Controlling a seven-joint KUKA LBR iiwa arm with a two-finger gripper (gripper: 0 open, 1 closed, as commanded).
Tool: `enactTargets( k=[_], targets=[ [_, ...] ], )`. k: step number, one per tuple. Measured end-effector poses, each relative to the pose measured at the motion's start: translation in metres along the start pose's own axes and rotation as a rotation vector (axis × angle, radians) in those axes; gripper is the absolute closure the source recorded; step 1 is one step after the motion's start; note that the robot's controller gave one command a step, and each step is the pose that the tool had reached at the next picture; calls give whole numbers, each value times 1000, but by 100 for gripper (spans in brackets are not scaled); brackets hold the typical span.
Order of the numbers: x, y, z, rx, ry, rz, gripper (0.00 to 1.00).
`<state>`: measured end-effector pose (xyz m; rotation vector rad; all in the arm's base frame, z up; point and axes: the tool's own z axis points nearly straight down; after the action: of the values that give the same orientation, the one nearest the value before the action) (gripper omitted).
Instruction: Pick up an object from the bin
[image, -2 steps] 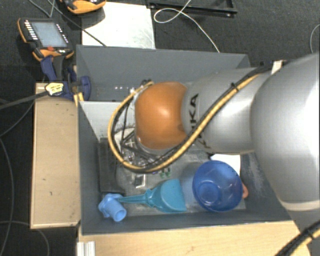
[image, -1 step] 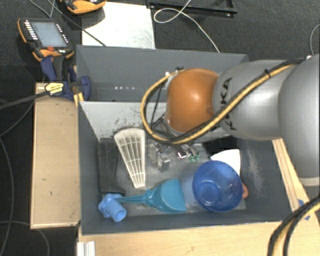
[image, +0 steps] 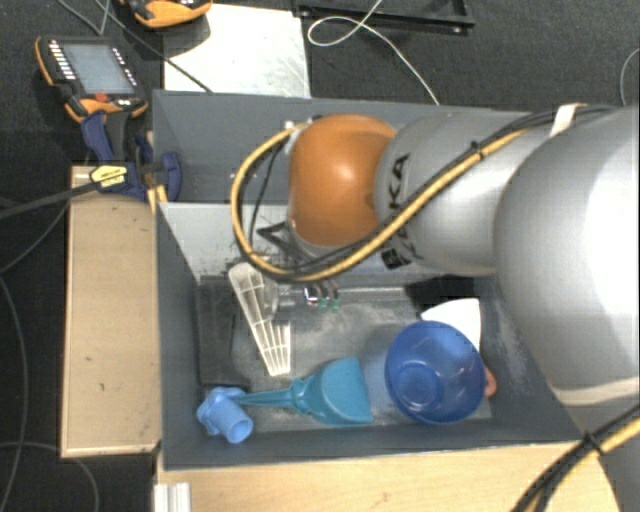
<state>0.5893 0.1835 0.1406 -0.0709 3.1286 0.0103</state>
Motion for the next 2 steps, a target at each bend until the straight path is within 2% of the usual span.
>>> enactTargets(
  k=[1, 2],
  targets=[
    [3, 7, -9, 1, 5, 51, 100],
    [13, 30, 57, -3, -7, 203, 100]
  ],
)
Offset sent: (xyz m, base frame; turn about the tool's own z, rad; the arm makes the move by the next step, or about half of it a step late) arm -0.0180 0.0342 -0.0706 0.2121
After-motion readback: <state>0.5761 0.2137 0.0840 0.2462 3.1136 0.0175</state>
